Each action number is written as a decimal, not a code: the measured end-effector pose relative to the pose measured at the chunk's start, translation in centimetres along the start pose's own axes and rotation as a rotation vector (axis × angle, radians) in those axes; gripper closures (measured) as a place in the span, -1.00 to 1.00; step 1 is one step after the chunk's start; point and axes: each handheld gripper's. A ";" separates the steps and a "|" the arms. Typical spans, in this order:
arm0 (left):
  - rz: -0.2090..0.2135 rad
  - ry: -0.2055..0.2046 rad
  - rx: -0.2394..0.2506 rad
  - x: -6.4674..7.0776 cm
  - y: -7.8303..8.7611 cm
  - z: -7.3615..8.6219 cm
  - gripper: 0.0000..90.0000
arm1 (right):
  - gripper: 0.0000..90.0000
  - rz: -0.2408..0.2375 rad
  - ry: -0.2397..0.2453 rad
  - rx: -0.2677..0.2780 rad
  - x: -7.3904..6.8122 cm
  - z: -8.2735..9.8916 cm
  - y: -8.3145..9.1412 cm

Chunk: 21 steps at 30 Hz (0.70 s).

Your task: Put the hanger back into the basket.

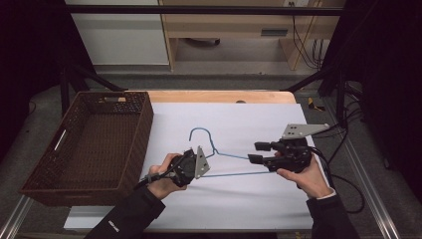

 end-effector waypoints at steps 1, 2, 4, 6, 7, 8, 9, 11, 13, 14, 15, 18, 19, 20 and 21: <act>-0.006 0.013 -0.006 -0.1 0.0 -0.2 0.93 | -0.15 0.042 0.013 0.020 0.1 0.0 0.4; -0.006 0.013 -0.006 -0.1 0.0 -0.2 0.93 | -0.15 0.042 0.013 0.020 0.1 0.0 0.4; -0.021 0.033 -0.049 -0.5 0.3 -0.8 0.93 | -0.36 0.118 0.006 0.076 0.5 0.3 1.7; -0.020 0.041 -0.057 -0.6 0.3 -1.0 0.93 | -0.45 0.146 0.007 0.093 0.5 0.4 2.0; -0.034 0.063 -0.073 -1.0 0.4 -1.4 0.93 | -0.59 0.190 0.005 0.106 0.7 0.8 2.4; -0.035 0.074 -0.081 -1.2 0.5 -1.6 0.93 | -0.63 0.209 0.002 0.109 0.8 1.0 2.6; -0.038 0.085 -0.092 -1.5 0.6 -1.9 0.93 | -0.69 0.225 -0.001 0.106 0.8 1.2 2.7; -0.048 0.101 -0.102 -2.0 0.7 -2.3 0.93 | -0.77 0.266 -0.004 0.095 0.8 1.8 2.8; -0.056 0.109 -0.112 -2.3 0.8 -2.6 0.93 | -0.83 0.291 -0.012 0.102 0.7 2.4 3.0; -0.057 0.117 -0.122 -2.8 1.0 -3.0 0.93 | -0.85 0.297 -0.014 0.106 0.7 2.6 3.1; -0.058 0.129 -0.126 -3.0 1.1 -3.1 0.93 | -0.88 0.306 -0.020 0.114 0.6 2.9 3.1; -0.063 0.142 -0.131 -3.5 1.3 -3.4 0.93 | -0.91 0.318 -0.026 0.121 0.5 3.5 3.4; -0.065 0.169 -0.133 -3.9 1.5 -3.6 0.93 | -0.93 0.342 -0.024 0.121 0.2 4.1 3.6; -0.066 0.172 -0.138 -4.1 1.6 -3.7 0.93 | -0.95 0.347 -0.026 0.121 0.1 4.3 3.6; -0.068 0.188 -0.138 -4.3 1.7 -3.8 0.93 | -0.96 0.353 -0.028 0.119 0.0 4.6 3.7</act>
Point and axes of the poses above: each handheld gripper's, and its own axes: y roughly backward along the jaws, z roughly out of its underside, x roughly to its right, and after that the axes turned 14 degrees about y, right-handed
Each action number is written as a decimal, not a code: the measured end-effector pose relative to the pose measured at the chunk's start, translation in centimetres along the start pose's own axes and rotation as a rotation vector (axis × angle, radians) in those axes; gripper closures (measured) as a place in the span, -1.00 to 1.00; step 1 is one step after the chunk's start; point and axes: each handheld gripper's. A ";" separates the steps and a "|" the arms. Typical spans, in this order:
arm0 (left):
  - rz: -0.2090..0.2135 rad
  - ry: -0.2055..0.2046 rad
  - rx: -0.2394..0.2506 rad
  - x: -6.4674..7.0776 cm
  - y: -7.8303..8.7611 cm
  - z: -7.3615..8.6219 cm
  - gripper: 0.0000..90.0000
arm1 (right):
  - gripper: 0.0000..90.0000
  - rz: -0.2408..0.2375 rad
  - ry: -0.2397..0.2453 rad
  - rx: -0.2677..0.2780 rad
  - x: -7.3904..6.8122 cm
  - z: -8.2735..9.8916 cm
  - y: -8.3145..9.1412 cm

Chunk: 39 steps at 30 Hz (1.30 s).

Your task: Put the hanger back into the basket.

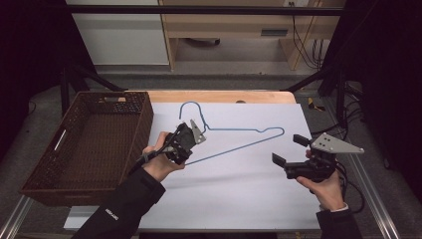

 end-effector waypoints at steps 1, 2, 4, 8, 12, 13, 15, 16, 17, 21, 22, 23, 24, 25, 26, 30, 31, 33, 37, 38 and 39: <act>-0.004 0.008 -0.001 -0.2 0.1 -0.1 0.93 | -0.96 0.007 -0.001 0.000 -0.1 0.2 0.1; -0.010 0.015 -0.002 -0.4 0.2 -0.2 0.93 | -0.97 0.005 -0.001 -0.001 -0.2 0.5 0.2; -0.015 0.022 -0.001 -0.6 0.4 -0.3 0.93 | -0.98 0.009 -0.004 -0.007 -0.4 1.0 0.3; -0.024 0.048 -0.004 -1.9 1.4 -0.6 0.93 | -0.98 -0.004 -0.004 -0.018 -0.8 1.9 0.4; -0.022 0.053 -0.007 -2.6 2.1 -0.7 0.93 | -0.95 -0.031 -0.012 -0.032 -0.9 2.8 0.1; -0.023 0.058 -0.008 -2.9 2.3 -0.7 0.93 | -0.95 -0.032 -0.022 -0.034 -0.9 2.9 0.0; -0.030 0.070 -0.012 -3.8 3.1 -0.8 0.93 | -0.95 -0.038 -0.028 -0.036 -1.0 3.2 -0.2; -0.030 0.070 -0.012 -3.8 3.1 -0.8 0.93 | -0.95 -0.040 -0.025 -0.042 -1.0 3.3 -0.3; -0.039 0.074 -0.021 -4.4 3.6 -0.9 0.93 | -0.95 -0.038 -0.023 -0.049 -1.1 3.5 -0.4; -0.072 0.079 -0.033 -5.3 4.3 -0.8 0.93 | -0.95 -0.043 -0.028 -0.057 -1.2 3.8 -0.7; -0.077 0.083 -0.039 -5.6 4.5 -0.8 0.93 | -0.95 -0.044 -0.026 -0.057 -1.2 3.8 -0.7; -0.092 0.093 -0.039 -6.3 5.0 -0.6 0.94 | -0.95 -0.048 -0.028 -0.063 -1.2 4.0 -0.8; -0.092 0.093 -0.039 -6.3 5.0 -0.6 0.93 | -0.94 -0.045 -0.027 -0.064 -1.3 4.0 -0.8; -0.090 0.115 -0.041 -7.2 5.4 -0.3 0.93 | -0.94 -0.049 -0.029 -0.065 -1.3 4.0 -0.9; -0.090 0.115 -0.041 -7.2 5.4 -0.3 0.93 | -0.94 -0.051 -0.028 -0.067 -1.3 4.1 -0.9; -0.101 0.154 -0.072 -9.5 6.3 0.4 0.93 | -0.94 -0.051 -0.031 -0.073 -1.3 4.2 -0.9; -0.101 0.154 -0.072 -9.5 6.3 0.4 0.93 | -0.94 -0.051 -0.031 -0.073 -1.3 4.2 -0.9; -0.112 0.186 -0.077 -10.9 7.0 0.9 0.93 | -0.94 -0.053 -0.028 -0.072 -1.3 4.2 -0.9; -0.148 0.234 -0.074 -12.8 7.7 1.9 0.93 | -0.94 -0.052 -0.028 -0.070 -1.3 4.2 -1.0; -0.155 0.246 -0.080 -13.3 7.8 2.2 0.93 | -0.95 -0.053 -0.030 -0.071 -1.3 4.2 -1.0; -0.166 0.247 -0.076 -13.8 7.9 2.5 0.93 | -0.95 -0.051 -0.029 -0.070 -1.3 4.2 -1.0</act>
Point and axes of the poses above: each handheld gripper's, and its own axes: y roughly backward along the jaws, z roughly out of its underside, x roughly to its right, and after that the axes turned 14 degrees about y, right-handed
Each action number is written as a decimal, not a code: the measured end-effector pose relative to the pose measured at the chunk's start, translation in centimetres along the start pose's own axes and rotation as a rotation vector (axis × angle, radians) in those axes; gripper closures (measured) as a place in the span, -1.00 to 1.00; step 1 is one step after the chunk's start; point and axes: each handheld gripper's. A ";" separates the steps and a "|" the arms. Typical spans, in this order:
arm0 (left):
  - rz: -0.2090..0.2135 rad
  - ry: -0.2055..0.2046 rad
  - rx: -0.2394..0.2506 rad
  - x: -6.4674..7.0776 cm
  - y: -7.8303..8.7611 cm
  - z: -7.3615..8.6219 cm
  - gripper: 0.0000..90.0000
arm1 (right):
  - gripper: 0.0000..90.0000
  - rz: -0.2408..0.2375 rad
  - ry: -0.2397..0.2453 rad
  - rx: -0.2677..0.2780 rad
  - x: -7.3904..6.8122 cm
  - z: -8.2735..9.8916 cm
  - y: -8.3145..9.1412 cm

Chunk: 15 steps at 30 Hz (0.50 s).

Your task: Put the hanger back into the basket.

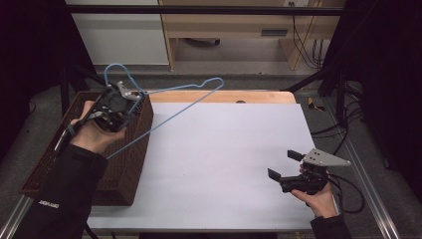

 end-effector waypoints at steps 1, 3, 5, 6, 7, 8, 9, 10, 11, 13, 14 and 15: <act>-0.011 0.012 -0.003 -0.5 0.0 0.2 0.93 | -0.95 -0.002 -0.003 0.001 0.0 0.0 0.0; -0.028 0.054 -0.002 -1.5 0.1 0.7 0.93 | -0.95 0.000 -0.003 -0.001 0.0 0.0 0.0; -0.045 0.076 -0.010 -2.5 0.0 1.1 0.93 | -0.95 -0.001 0.002 -0.001 0.0 0.0 -0.1; -0.059 0.086 -0.015 -3.0 0.0 1.4 0.93 | -0.95 0.001 0.002 -0.001 0.0 0.1 -0.1; -0.063 0.097 -0.019 -3.5 -0.1 1.6 0.93 | -0.95 0.001 0.001 -0.003 0.0 0.0 -0.1; -0.063 0.097 -0.019 -3.5 -0.1 1.6 0.93 | -0.95 0.001 0.001 -0.003 0.0 0.0 -0.1; -0.080 0.111 -0.029 -4.4 -0.2 2.0 0.93 | -0.96 -0.001 0.003 -0.003 0.0 0.1 -0.1; -0.086 0.120 -0.032 -4.8 -0.2 2.3 0.93 | -0.96 -0.002 0.004 -0.002 0.0 0.1 -0.1; -0.093 0.125 -0.036 -5.2 -0.3 2.5 0.93 | -0.96 -0.001 0.004 -0.002 0.0 0.1 -0.1; -0.106 0.138 -0.048 -6.0 -0.3 3.0 0.93 | -0.96 0.004 0.006 -0.001 0.0 0.1 -0.1; -0.111 0.144 -0.054 -6.3 -0.4 3.2 0.93 | -0.97 0.005 0.007 -0.001 0.0 0.1 -0.1; -0.116 0.149 -0.058 -6.7 -0.5 3.4 0.93 | -0.97 0.008 0.008 0.001 0.0 0.1 -0.1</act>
Point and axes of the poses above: each handheld gripper's, and its own axes: y roughly backward along the jaws, z roughly out of its underside, x roughly to its right, and after that the axes turned 14 degrees about y, right-handed
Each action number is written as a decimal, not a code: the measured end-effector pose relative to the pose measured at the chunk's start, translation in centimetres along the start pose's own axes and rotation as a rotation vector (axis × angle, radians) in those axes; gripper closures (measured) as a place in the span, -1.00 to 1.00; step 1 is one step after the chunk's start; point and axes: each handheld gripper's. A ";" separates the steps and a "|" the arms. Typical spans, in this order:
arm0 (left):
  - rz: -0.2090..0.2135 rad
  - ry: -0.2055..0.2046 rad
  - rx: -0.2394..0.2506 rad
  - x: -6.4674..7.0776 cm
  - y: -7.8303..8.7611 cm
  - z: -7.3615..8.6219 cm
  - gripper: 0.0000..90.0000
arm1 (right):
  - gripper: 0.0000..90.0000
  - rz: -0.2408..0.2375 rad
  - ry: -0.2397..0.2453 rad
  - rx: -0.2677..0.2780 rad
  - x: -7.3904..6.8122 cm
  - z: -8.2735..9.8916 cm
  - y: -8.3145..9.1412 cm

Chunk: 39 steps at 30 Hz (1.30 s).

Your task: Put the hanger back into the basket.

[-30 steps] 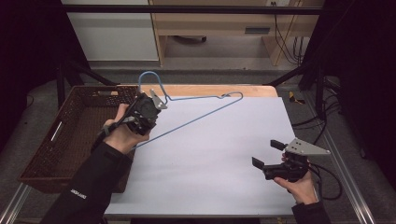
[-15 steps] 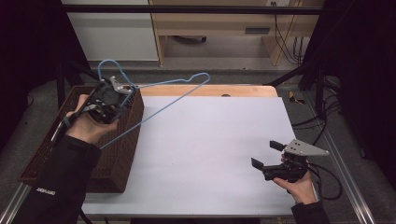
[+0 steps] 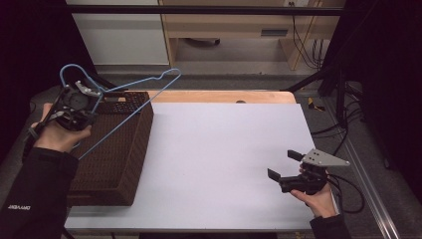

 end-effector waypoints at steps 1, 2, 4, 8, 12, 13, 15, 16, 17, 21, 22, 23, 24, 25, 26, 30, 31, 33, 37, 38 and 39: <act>0.000 0.000 0.000 0.0 0.0 0.0 0.93 | -0.97 0.000 0.000 0.000 0.0 0.0 0.0; -0.007 0.007 -0.001 -0.3 -0.1 0.2 0.93 | -0.97 0.004 0.000 0.001 0.0 0.0 0.0; -0.019 0.027 -0.010 -1.1 -0.6 0.6 0.93 | -0.98 0.007 -0.003 0.001 -0.1 0.0 0.0; -0.036 0.043 -0.027 -2.1 -1.4 1.1 0.93 | -0.98 0.008 -0.007 -0.005 -0.1 0.1 0.0; -0.052 0.052 -0.047 -2.8 -2.3 1.6 0.93 | -0.98 0.008 -0.002 -0.007 0.0 0.1 0.0; -0.057 0.057 -0.053 -2.9 -2.5 1.7 0.93 | -0.98 0.009 -0.001 -0.007 0.0 0.1 0.0; -0.065 0.072 -0.057 -3.2 -3.0 2.0 0.93 | -0.98 0.010 -0.004 -0.007 0.0 0.1 0.0; -0.071 0.075 -0.063 -3.3 -3.3 2.1 0.93 | -0.98 0.011 -0.004 -0.008 0.0 0.1 0.0; -0.071 0.075 -0.063 -3.3 -3.3 2.1 0.93 | -0.98 0.009 -0.003 -0.008 0.0 0.2 0.0; -0.102 0.095 -0.080 -4.1 -4.0 2.8 0.93 | -0.98 0.009 -0.005 -0.009 0.0 0.2 0.0; -0.107 0.095 -0.090 -4.3 -4.1 3.0 0.93 | -0.98 0.008 -0.005 -0.010 0.0 0.2 -0.1; -0.117 0.094 -0.093 -4.5 -4.3 3.1 0.93 | -0.98 0.009 -0.007 -0.012 0.0 0.2 -0.1; -0.124 0.093 -0.100 -4.6 -4.4 3.3 0.93 | -0.98 0.008 -0.003 -0.013 0.0 0.2 -0.1; -0.125 0.096 -0.100 -4.8 -4.5 3.5 0.93 | -0.98 0.006 -0.003 -0.014 0.0 0.2 -0.1; -0.129 0.098 -0.107 -4.9 -4.7 3.6 0.93 | -0.98 0.006 -0.005 -0.015 0.0 0.2 -0.2; -0.144 0.098 -0.118 -5.4 -5.3 4.3 0.93 | -0.98 0.005 -0.011 -0.019 -0.1 0.2 -0.2; -0.148 0.095 -0.119 -5.4 -5.5 4.5 0.93 | -0.98 0.005 -0.010 -0.019 -0.1 0.2 -0.2; -0.160 0.095 -0.128 -5.5 -6.0 4.8 0.93 | -0.98 0.005 -0.009 -0.019 0.0 0.2 -0.2; -0.169 0.098 -0.151 -5.7 -6.9 5.4 0.93 | -0.98 0.004 -0.009 -0.019 -0.1 0.2 -0.3; -0.173 0.099 -0.167 -5.7 -7.6 5.8 0.93 | -0.98 0.004 -0.008 -0.020 -0.1 0.2 -0.3; -0.173 0.099 -0.167 -5.7 -7.6 5.8 0.93 | -0.98 0.003 -0.007 -0.020 -0.1 0.2 -0.3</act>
Point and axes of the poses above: each handheld gripper's, and its own axes: y roughly backward along the jaws, z roughly out of its underside, x roughly to its right, and after that the axes turned 14 degrees about y, right-handed
